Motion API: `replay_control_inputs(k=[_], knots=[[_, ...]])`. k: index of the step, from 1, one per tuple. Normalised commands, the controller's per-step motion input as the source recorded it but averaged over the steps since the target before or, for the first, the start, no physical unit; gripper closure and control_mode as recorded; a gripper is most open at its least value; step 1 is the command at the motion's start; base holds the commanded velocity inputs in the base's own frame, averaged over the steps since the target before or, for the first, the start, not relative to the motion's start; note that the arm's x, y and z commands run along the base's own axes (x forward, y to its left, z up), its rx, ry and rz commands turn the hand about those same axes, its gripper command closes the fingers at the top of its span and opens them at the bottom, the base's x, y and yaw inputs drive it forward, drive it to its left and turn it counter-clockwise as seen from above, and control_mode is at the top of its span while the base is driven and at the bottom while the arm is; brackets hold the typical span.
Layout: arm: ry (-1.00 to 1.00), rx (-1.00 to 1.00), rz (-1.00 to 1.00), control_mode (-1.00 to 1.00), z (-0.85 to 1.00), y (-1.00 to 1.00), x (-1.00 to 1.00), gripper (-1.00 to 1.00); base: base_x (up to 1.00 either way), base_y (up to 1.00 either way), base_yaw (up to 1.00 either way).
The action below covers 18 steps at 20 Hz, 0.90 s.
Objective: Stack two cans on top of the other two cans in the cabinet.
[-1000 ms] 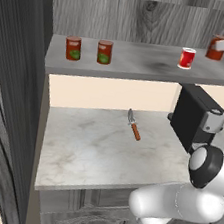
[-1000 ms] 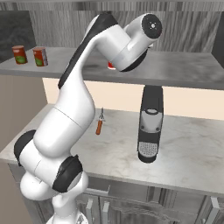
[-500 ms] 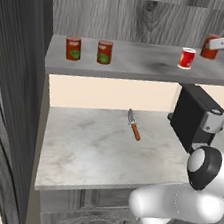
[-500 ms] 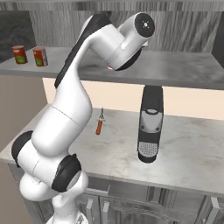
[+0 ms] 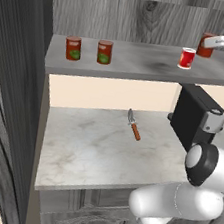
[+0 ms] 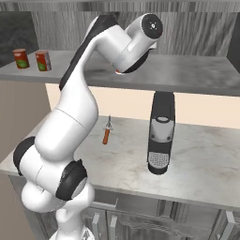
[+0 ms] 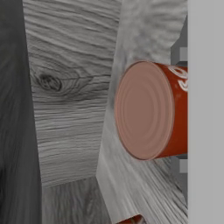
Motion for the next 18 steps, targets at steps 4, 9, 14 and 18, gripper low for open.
replay_control_inputs(k=[4,9,14,18], knots=[[0.0,0.0,0.0,-1.0,0.11,0.0,0.0,1.0,0.0,0.0,0.0],[0.0,0.0,0.0,-1.0,0.03,0.0,0.0,1.0,0.0,0.0,0.0],[0.0,0.0,0.0,-1.0,0.0,0.1,0.07,1.0,0.0,0.0,0.0],[0.0,0.0,0.0,-1.0,0.0,0.13,0.19,1.0,0.0,0.0,0.0]])
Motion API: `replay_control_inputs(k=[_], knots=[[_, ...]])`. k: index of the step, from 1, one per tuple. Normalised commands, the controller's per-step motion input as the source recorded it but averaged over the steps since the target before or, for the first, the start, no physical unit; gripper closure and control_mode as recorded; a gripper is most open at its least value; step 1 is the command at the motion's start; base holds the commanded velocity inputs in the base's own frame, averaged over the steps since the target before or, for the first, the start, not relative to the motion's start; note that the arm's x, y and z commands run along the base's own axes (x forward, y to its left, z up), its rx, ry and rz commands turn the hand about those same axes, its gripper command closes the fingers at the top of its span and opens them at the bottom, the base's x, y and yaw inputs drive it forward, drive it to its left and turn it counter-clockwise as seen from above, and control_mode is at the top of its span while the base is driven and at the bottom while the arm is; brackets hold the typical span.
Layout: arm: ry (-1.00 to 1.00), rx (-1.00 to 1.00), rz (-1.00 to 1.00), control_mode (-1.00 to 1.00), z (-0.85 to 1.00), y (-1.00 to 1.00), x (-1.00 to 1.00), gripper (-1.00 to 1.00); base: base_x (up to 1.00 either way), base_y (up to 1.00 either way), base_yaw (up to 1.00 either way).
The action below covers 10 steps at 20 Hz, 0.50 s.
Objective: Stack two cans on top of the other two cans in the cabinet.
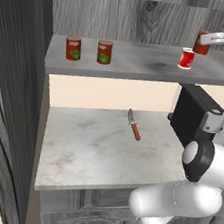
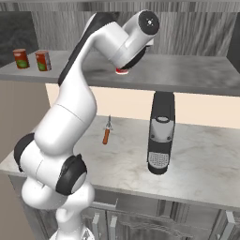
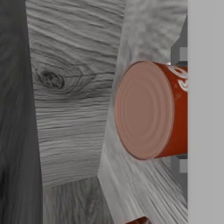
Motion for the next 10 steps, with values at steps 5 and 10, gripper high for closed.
replay_control_inputs(k=[5,10], knots=[[0.0,0.0,0.01,-1.0,0.0,0.09,0.27,1.0,0.0,0.0,0.0],[0.0,0.0,0.0,-1.0,-0.01,0.0,0.25,1.0,0.0,0.0,0.0]])
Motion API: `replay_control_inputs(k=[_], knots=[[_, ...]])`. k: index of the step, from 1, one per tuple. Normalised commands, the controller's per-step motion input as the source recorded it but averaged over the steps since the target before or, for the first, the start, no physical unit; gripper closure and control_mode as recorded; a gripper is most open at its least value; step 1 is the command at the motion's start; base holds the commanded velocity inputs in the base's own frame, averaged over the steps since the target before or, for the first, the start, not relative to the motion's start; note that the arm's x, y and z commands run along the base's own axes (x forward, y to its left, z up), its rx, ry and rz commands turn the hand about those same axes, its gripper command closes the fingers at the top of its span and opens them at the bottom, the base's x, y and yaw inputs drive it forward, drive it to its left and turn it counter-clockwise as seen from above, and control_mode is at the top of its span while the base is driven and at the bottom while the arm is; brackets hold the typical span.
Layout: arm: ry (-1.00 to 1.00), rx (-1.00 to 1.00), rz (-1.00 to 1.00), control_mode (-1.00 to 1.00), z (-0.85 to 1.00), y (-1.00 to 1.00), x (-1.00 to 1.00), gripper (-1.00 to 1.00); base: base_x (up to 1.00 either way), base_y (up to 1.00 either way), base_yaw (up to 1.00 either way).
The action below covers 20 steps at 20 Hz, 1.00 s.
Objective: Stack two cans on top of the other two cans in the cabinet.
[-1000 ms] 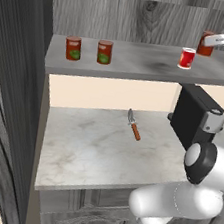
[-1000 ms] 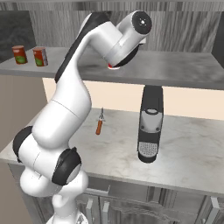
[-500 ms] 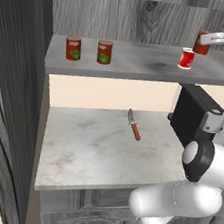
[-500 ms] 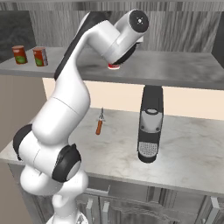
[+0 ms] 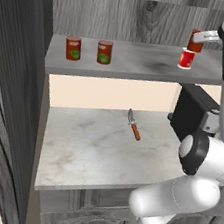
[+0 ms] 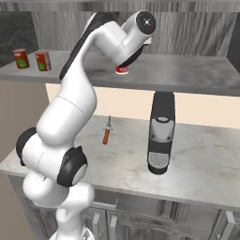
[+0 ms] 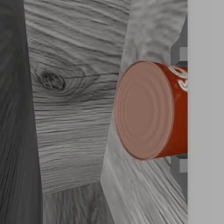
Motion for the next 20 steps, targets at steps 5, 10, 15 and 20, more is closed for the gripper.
replay_control_inputs(k=[5,10,15,20], knots=[[-0.01,0.0,0.0,-1.0,-0.03,0.0,0.12,1.0,0.0,0.0,0.0],[0.0,0.0,0.0,-1.0,-0.04,0.0,0.11,1.0,0.0,0.0,0.0],[0.0,0.0,0.0,-1.0,-0.06,0.0,0.08,1.0,0.0,0.0,0.0],[0.0,0.0,0.0,-1.0,-0.11,0.0,0.08,1.0,0.0,0.0,0.0]])
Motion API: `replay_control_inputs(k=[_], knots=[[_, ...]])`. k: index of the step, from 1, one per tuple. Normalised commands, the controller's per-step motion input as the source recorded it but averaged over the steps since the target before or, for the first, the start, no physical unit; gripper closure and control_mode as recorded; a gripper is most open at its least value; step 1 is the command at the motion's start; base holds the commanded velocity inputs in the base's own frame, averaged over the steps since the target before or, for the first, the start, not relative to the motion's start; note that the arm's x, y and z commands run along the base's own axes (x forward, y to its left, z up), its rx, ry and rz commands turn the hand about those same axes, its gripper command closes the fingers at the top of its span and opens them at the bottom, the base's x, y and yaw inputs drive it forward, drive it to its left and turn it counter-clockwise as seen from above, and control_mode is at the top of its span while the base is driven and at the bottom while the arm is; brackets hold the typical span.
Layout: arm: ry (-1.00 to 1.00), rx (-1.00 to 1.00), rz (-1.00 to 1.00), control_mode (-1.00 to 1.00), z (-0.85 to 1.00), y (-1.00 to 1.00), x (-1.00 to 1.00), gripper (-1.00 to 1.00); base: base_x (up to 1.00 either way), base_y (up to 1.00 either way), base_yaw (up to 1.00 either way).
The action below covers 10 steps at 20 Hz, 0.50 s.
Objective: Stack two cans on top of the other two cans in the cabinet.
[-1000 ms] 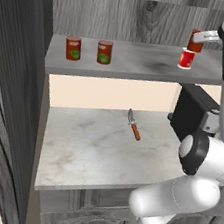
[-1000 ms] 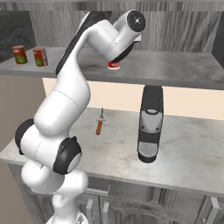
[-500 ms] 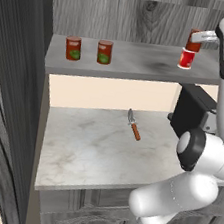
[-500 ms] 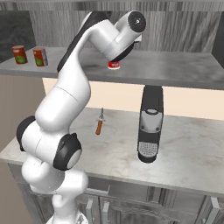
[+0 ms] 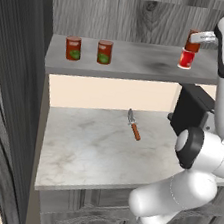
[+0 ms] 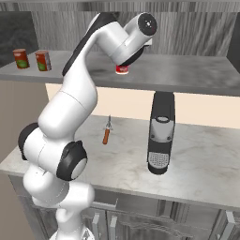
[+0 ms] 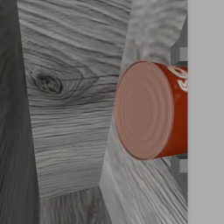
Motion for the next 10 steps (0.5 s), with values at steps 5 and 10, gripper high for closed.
replay_control_inputs(k=[5,10], knots=[[0.0,0.0,0.0,-1.0,-0.03,0.0,0.07,1.0,0.0,0.0,0.0],[0.0,0.0,0.0,-1.0,0.0,0.0,0.01,1.0,0.0,0.0,0.0]])
